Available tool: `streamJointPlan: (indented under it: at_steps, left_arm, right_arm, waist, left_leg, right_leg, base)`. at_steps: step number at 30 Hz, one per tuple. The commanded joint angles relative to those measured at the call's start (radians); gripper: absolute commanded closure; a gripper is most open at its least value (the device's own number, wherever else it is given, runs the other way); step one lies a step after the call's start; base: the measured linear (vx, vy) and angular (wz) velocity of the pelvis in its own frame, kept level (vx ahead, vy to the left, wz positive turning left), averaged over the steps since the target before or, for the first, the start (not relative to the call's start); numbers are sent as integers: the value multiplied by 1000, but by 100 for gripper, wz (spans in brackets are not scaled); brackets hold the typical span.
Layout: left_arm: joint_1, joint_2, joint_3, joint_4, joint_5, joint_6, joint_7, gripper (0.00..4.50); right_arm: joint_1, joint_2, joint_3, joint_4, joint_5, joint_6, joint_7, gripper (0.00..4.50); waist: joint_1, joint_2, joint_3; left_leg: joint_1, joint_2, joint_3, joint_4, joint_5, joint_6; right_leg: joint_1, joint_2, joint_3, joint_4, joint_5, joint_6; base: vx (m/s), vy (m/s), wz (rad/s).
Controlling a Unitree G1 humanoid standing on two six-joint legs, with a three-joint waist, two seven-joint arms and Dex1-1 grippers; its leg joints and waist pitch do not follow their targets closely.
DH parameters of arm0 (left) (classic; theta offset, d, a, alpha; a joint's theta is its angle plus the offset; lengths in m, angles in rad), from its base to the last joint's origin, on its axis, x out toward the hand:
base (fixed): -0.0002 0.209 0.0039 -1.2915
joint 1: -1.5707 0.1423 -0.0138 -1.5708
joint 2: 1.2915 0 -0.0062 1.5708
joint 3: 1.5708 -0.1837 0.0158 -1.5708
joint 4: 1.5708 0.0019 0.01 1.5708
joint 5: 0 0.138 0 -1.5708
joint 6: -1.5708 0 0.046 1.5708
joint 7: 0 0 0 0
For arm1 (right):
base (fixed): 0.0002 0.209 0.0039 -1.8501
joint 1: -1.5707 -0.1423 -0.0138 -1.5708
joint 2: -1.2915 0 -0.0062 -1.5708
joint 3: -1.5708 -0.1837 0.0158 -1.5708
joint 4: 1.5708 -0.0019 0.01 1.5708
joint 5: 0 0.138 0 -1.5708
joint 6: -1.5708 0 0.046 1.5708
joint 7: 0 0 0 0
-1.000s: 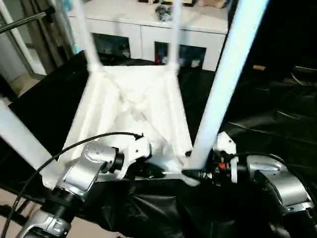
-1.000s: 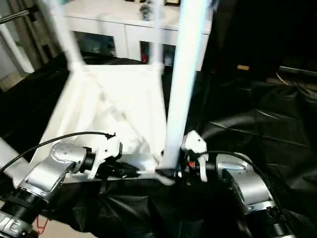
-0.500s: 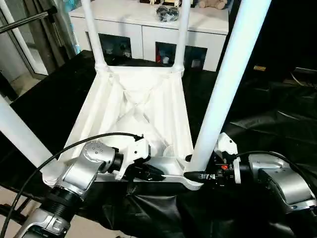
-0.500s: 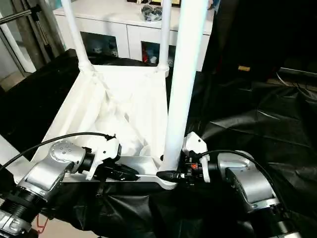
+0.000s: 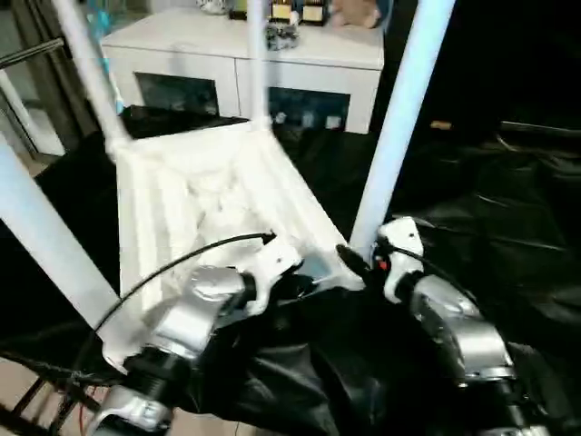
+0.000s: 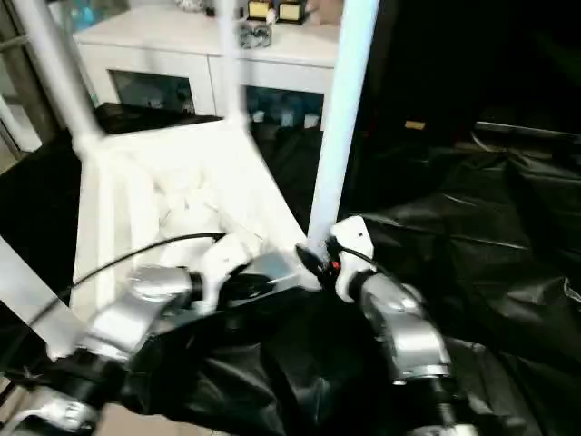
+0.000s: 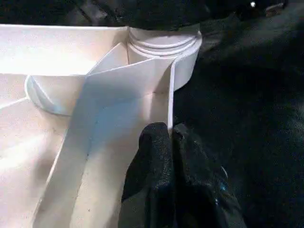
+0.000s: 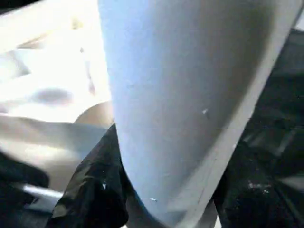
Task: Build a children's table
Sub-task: Rotate leg to tighten
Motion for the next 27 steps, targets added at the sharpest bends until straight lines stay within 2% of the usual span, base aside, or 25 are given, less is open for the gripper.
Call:
streamJointPlan:
  at_steps: [1, 2, 4, 5, 6, 7, 10, 12, 13, 14, 16, 17, 18, 20, 21, 23, 24, 25, 26, 27]
  left_arm:
    - [-37, -71, -46, -4, -28, -6, 21, 450]
    - [-39, -76, -45, -3, -30, -6, 23, 450]
    - [-38, -70, -45, -10, -36, -9, 8, 450]
    - [-36, -61, -44, -15, -35, -14, -3, 450]
    - [-35, -52, -44, -19, -35, -21, -17, 450]
    - [-33, -42, -45, -24, -38, -26, -34, 450]
    - [-27, -5, -43, -44, -57, -49, -99, 450]
    - [-24, 21, -46, -50, -70, -55, -147, 450]
    - [-22, 46, -51, -51, -78, -72, -187, 450]
    - [-18, 75, -54, -59, -91, -82, -237, 450]
    - [-16, 94, -55, -65, -101, -90, -272, 450]
    - [-13, 112, -55, -73, -115, -96, -310, 450]
    - [-12, 126, -54, -79, -123, -94, -338, 450]
    - [-14, 158, -60, -76, -125, -106, -393, 450]
    - [-15, 163, -60, -73, -125, -108, -399, 450]
    - [-21, 178, -58, -60, -127, -113, -425, 450]
    - [-23, 184, -56, -54, -131, -112, -437, 450]
    - [-24, 185, -56, -52, -131, -113, -439, 450]
    - [-32, 196, -57, -37, -134, -123, -457, 450]
    - [-33, 197, -58, -34, -134, -125, -459, 450]
  right_arm:
    - [34, 69, 112, 75, 7, 49, 33, 247]
    - [33, 77, 109, 80, 15, 51, 37, 196]
    - [25, 86, 92, 81, 32, 62, 38, 183]
    - [22, 87, 87, 75, 36, 63, 39, 181]
    - [19, 84, 89, 69, 29, 60, 40, 161]
    - [18, 74, 97, 64, 19, 48, 50, 161]
    - [17, 31, 118, 32, 23, 21, 133, 148]
    - [23, -8, 137, 5, 35, -2, 211, 148]
    - [27, -40, 143, -15, 52, -15, 277, 148]
    - [36, -85, 147, -46, 81, -18, 360, 148]
    - [43, -117, 150, -69, 102, -16, 422, 148]
    - [53, -155, 156, -95, 124, -9, 489, 148]
    - [58, -182, 165, -109, 134, -7, 538, 148]
    - [68, -244, 181, -129, 152, 12, 639, 148]
    - [70, -254, 183, -131, 154, 14, 654, 148]
    - [76, -294, 193, -138, 161, 28, 714, 148]
    - [78, -311, 200, -140, 162, 31, 739, 148]
    - [78, -314, 201, -140, 162, 30, 742, 148]
    - [78, -340, 216, -143, 160, 32, 777, 148]
    - [78, -344, 219, -144, 161, 33, 782, 148]
  waist:
    - [-7, -6, -18]
    - [-11, -1, -18]
    - [-20, 9, -14]
    - [-28, 1, -16]
    - [-27, 2, -16]
    - [-26, 3, -18]
    - [-24, 5, -20]
    - [-16, 4, -27]
    - [-13, 9, -25]
    - [-10, 3, -27]
    - [-1, 9, -29]
    - [1, 7, -30]
    - [11, 5, -34]
    - [23, 2, -36]
    - [26, 2, -38]
    - [38, 0, -45]
    - [46, 0, -47]
    - [49, 1, -50]
    - [53, -3, -51]
    - [55, -2, -52]
  left_leg:
    - [14, -4, -12, -75, -555, -23]
    - [11, -3, -15, -81, -572, -17]
    - [20, 3, -23, -88, -629, -22]
    - [15, 4, -26, -91, -640, -20]
    - [12, 5, -28, -95, -634, -20]
    - [11, 5, -28, -96, -624, -20]
    - [10, 5, -22, -96, -597, -18]
    - [4, 8, -15, -94, -538, -4]
    - [3, 8, -12, -94, -525, -1]
    - [0, 7, -8, -92, -504, 8]
    - [3, 11, -1, -88, -463, 20]
    - [5, 12, 2, -86, -453, 24]
    - [6, 16, 10, -81, -403, 44]
    - [6, 16, 19, -73, -342, 59]
    - [5, 16, 18, -71, -313, 62]
    - [-6, 12, 20, -57, -182, 94]
    - [-3, 12, 22, -50, -135, 108]
    - [-3, 12, 22, -47, -113, 116]
    - [-3, 12, 24, -44, -84, 132]
    - [-4, 11, 23, -42, -76, 138]
  right_leg:
    - [6, -14, -10, -119, -702, -29]
    - [13, -13, -16, -120, -682, -31]
    - [13, -12, -25, -124, -643, -48]
    - [23, -13, -29, -122, -617, -53]
    - [26, -17, -25, -119, -597, -61]
    - [27, -19, -21, -116, -585, -66]
    - [23, -20, -10, -111, -549, -89]
    - [29, -21, -1, -101, -471, -115]
    - [27, -21, 3, -98, -450, -125]
    - [29, -19, 5, -93, -422, -140]
    - [26, -19, 13, -84, -355, -171]
    - [27, -18, 13, -82, -335, -181]
    - [32, -16, 15, -72, -278, -206]
    - [30, -16, 21, -63, -221, -229]
    - [34, -14, 22, -56, -191, -237]
    - [44, -13, 24, -32, -38, -270]
    - [44, -10, 24, -23, 33, -285]
    - [45, -10, 23, -18, 64, -294]
    - [45, -9, 21, -14, 103, -305]
    - [46, -9, 20, -13, 109, -307]
  base:
    - [0, 0, 0]
    - [0, 0, 0]
    - [0, 0, 0]
    - [0, 0, 0]
    - [0, 0, 0]
    - [0, 0, 0]
    - [0, 0, 0]
    - [0, 0, 0]
    - [0, 0, 0]
    - [0, 0, 0]
    - [0, 0, 0]
    - [57, -30, 11]
    - [71, -32, 12]
    - [95, -42, 16]
    - [80, -28, 8]
    - [73, -18, 1]
    - [57, -8, 1]
    - [0, 0, 0]
    - [0, 0, 0]
    - [0, 0, 0]
